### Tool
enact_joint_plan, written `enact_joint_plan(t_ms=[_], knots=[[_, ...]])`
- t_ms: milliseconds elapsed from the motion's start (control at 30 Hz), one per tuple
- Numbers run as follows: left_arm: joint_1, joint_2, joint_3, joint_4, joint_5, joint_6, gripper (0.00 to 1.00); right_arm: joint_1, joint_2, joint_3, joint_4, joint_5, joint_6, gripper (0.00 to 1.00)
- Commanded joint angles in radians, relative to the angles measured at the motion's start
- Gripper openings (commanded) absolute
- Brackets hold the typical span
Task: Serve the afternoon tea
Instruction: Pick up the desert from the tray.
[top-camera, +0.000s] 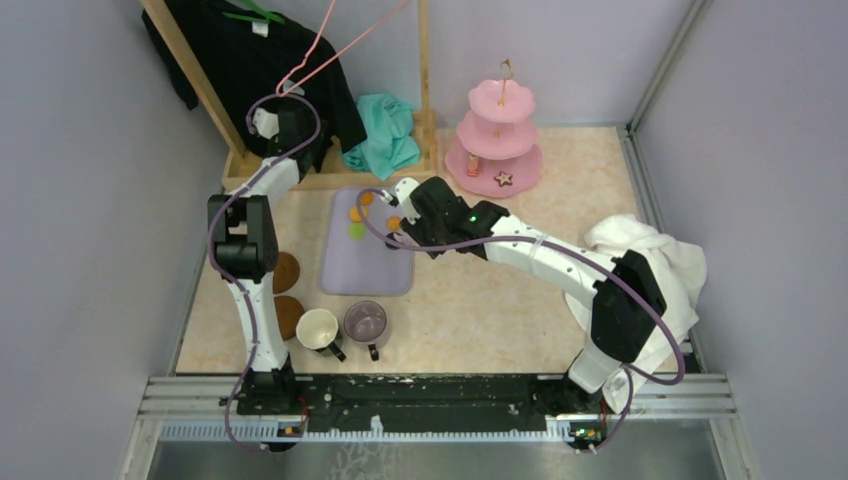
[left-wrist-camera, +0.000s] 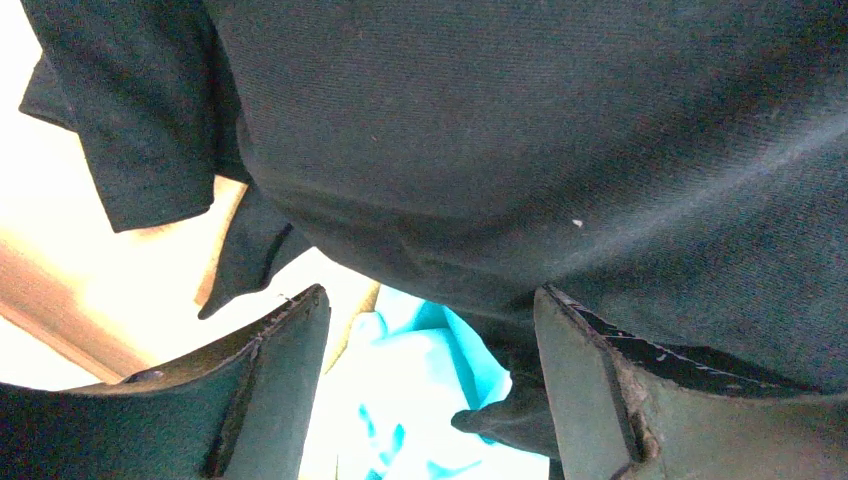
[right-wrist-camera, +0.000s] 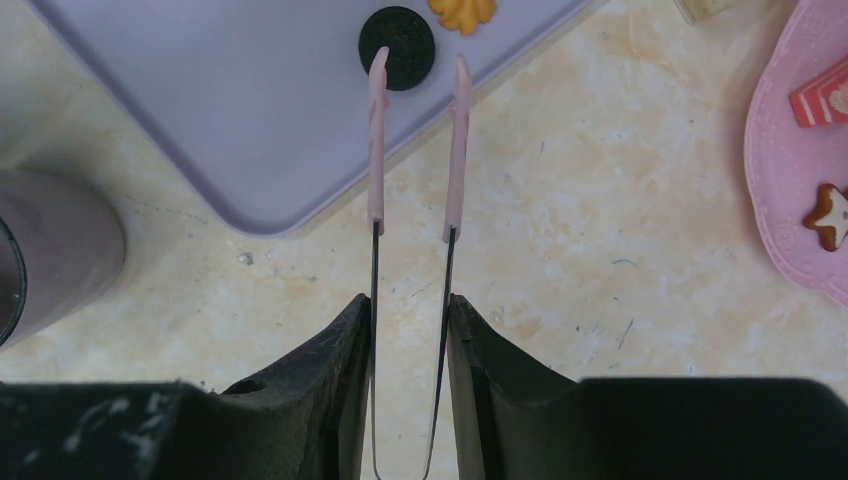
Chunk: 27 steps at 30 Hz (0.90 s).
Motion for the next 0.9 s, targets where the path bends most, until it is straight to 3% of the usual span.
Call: enact_joint_plan(t_ms=[0,367,867], knots=[[0.002,-0.044,-0.013,0.022,0.009,0.001,0.80,0.018,-0.004,0.026,0.060,-0.084,-0.001,0.31],[0.002,-0.037,-0.019,0.023,0.004,0.007,0.80,0.017,0.027,-0.046,0.090,-0.167,0.058,0.31],[0.002,-0.034,-0.034,0.029,-0.003,0.006,0.80,0.013,0.100,-0.092,0.099,-0.110,0.129,0.32]])
